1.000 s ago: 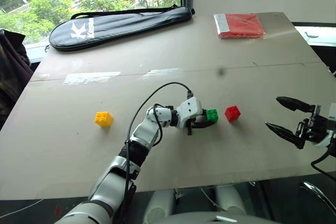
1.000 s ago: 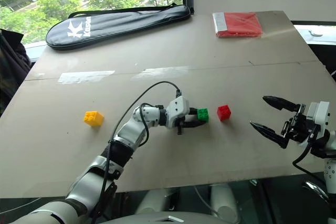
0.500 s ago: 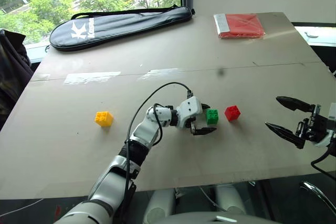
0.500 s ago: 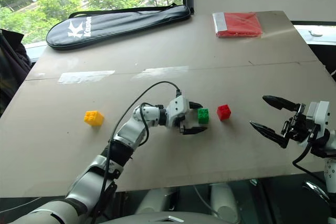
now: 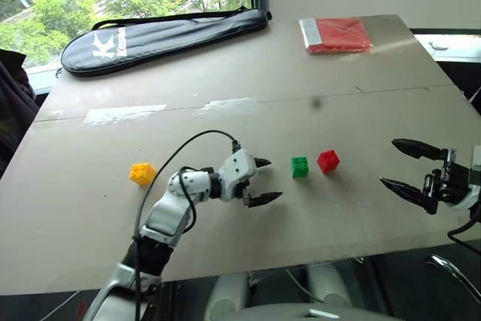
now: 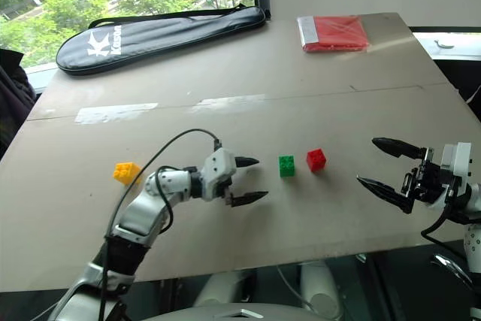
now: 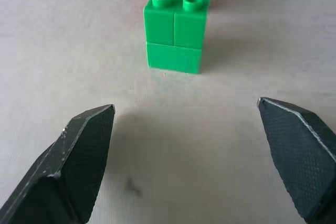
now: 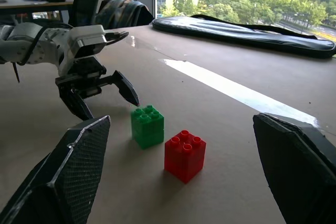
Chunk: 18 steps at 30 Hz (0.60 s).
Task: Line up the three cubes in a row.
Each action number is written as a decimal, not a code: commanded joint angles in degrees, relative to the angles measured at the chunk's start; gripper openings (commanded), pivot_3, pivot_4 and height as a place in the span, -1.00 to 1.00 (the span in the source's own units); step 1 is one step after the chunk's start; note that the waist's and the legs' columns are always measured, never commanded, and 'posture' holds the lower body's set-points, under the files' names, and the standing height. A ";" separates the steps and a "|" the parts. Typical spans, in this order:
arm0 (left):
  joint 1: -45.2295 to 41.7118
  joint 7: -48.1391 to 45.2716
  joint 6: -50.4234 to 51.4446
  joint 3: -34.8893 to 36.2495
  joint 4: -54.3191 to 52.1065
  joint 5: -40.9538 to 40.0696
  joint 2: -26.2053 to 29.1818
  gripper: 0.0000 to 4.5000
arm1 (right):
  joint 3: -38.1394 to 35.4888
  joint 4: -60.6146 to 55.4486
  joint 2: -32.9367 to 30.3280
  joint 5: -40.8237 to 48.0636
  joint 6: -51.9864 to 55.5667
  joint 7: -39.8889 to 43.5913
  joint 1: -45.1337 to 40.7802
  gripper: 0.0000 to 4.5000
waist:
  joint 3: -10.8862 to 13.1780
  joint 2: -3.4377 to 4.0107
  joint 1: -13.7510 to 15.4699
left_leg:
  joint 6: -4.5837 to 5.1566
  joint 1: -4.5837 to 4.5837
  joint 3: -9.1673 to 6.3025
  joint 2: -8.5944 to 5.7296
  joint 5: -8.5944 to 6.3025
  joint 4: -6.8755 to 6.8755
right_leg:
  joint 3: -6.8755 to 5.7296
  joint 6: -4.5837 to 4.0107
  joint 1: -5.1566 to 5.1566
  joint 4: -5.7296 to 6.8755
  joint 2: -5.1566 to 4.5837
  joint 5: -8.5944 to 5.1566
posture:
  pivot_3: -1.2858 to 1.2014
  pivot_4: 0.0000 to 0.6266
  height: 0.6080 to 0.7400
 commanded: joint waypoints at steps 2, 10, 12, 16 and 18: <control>7.23 6.22 6.98 8.76 -15.41 -7.76 0.73 0.98 | 1.65 -1.44 -0.44 2.80 2.75 2.51 -2.30 1.00 | 0.00 0.00 0.78 | 0.00 0.05 0.00 -0.01 0.00 0.01 | -0.01 0.00 0.05 0.00 0.00 0.00 | 0.03 -0.52 0.88; 23.66 34.58 2.15 20.04 -26.39 2.38 -13.53 0.98 | 4.44 5.92 -0.40 2.18 3.41 8.72 -8.72 1.00 | 0.03 -0.09 1.71 | 0.04 0.00 -0.02 -0.01 -0.03 0.01 | -0.07 -0.01 0.07 -0.12 0.00 0.00 | 0.03 -0.52 0.88; 27.19 39.80 -0.88 21.14 -27.02 5.94 -17.02 0.98 | 4.40 6.97 -0.45 1.98 3.38 9.34 -9.33 1.00 | 0.04 -0.10 2.09 | 0.03 0.01 0.02 -0.04 -0.03 0.01 | -0.05 -0.01 0.09 -0.14 0.00 0.00 | 0.03 -0.52 0.88; 31.26 42.58 -6.68 23.88 -23.74 8.32 -18.50 0.98 | 4.31 7.91 -0.51 1.69 3.18 10.26 -9.34 1.00 | 0.04 -0.11 2.49 | 0.04 -0.01 0.14 -0.04 -0.04 0.01 | -0.06 -0.01 0.09 -0.16 0.00 0.00 | 0.03 -0.52 0.88; 31.94 43.31 -8.39 25.82 -21.00 8.26 -18.33 0.98 | 4.31 8.39 -0.56 1.41 2.92 10.65 -9.30 1.00 | 0.03 -0.10 2.53 | 0.04 -0.01 0.29 -0.03 -0.04 0.01 | -0.08 -0.01 0.09 -0.15 0.00 -0.01 | 0.03 -0.52 0.88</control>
